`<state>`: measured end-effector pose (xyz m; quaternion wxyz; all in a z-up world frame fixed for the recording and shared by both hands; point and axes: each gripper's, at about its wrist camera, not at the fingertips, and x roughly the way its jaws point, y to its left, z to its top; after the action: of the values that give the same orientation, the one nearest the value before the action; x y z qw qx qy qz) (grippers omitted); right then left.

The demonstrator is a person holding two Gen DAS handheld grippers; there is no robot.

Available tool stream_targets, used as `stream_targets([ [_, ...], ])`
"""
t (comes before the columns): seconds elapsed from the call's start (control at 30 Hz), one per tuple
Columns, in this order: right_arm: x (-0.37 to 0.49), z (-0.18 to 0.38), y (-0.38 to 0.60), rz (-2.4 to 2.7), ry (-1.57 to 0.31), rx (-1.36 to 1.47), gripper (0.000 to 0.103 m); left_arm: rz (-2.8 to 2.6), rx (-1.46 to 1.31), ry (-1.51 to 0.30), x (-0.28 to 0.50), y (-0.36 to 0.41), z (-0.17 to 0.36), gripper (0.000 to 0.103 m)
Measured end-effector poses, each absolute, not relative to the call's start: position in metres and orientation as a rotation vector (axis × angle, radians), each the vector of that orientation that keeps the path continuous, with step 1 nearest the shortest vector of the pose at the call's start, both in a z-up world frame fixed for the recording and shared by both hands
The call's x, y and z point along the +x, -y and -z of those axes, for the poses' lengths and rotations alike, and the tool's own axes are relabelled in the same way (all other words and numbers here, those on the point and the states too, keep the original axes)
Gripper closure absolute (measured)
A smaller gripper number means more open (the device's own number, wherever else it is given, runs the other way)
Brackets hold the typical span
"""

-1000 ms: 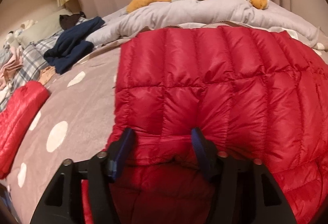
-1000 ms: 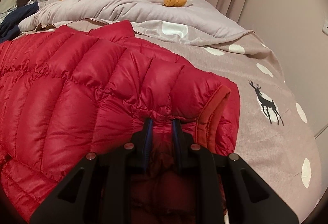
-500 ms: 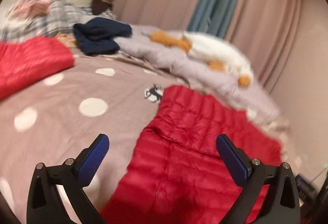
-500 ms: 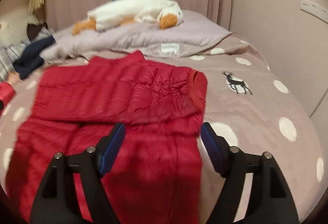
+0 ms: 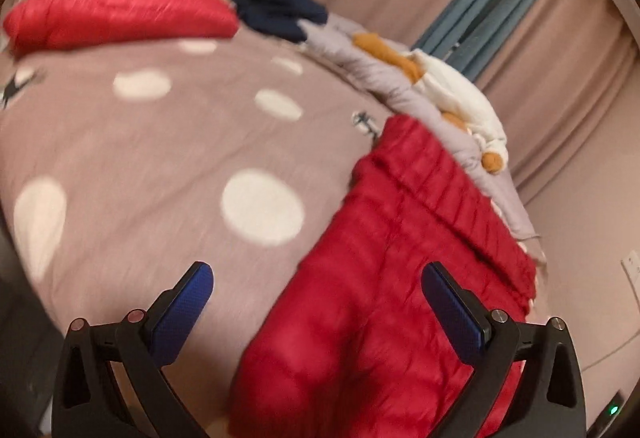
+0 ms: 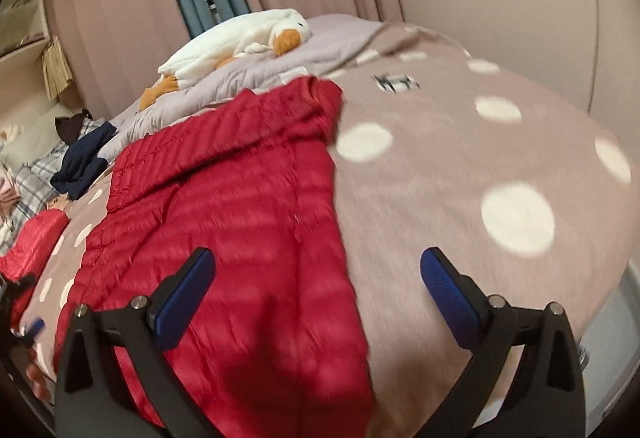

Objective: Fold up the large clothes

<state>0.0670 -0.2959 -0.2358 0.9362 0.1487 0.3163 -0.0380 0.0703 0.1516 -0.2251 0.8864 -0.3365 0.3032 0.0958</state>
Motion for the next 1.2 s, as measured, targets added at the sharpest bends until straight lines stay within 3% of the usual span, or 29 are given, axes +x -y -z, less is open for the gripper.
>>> stream_targets([
  [0.2,0.046,0.275,0.317,0.035,-0.704,0.575,0.000,-0.148,-0.837,-0.660,0.050,-0.144,0.251,0.000],
  [0.6,0.040,0.285,0.264,-0.203,-0.704,0.808,0.000,0.365,-1.053,-0.724,0.070,-0.106,0.267,0.000],
  [0.83,0.036,0.303,0.269,-0.335,-0.715,1.142,0.000,0.314,-0.967,-0.717,0.080,-0.093,0.255,0.000],
  [0.9,0.034,0.300,0.264,-0.324,-0.711,1.113,0.000,0.284,-0.981,-0.699,0.079,-0.093,0.255,0.002],
  [0.93,0.036,0.296,0.260,-0.318,-0.716,1.068,0.000,0.256,-0.979,-0.692,0.077,-0.095,0.255,0.010],
  [1.0,0.037,0.287,0.250,-0.283,-0.722,0.935,0.008,0.155,-0.932,-0.705,0.078,-0.097,0.260,0.033],
  [1.03,0.037,0.284,0.247,-0.250,-0.725,0.871,0.023,0.111,-0.911,-0.718,0.077,-0.099,0.261,0.050],
  [1.07,0.038,0.281,0.245,-0.214,-0.726,0.814,0.042,0.085,-0.900,-0.724,0.076,-0.102,0.264,0.056],
  [1.13,0.039,0.281,0.241,-0.123,-0.734,0.697,0.070,0.059,-0.908,-0.718,0.076,-0.106,0.269,0.066],
  [1.2,0.041,0.287,0.249,-0.129,-0.726,0.719,0.080,0.018,-0.877,-0.716,0.075,-0.107,0.269,0.074],
])
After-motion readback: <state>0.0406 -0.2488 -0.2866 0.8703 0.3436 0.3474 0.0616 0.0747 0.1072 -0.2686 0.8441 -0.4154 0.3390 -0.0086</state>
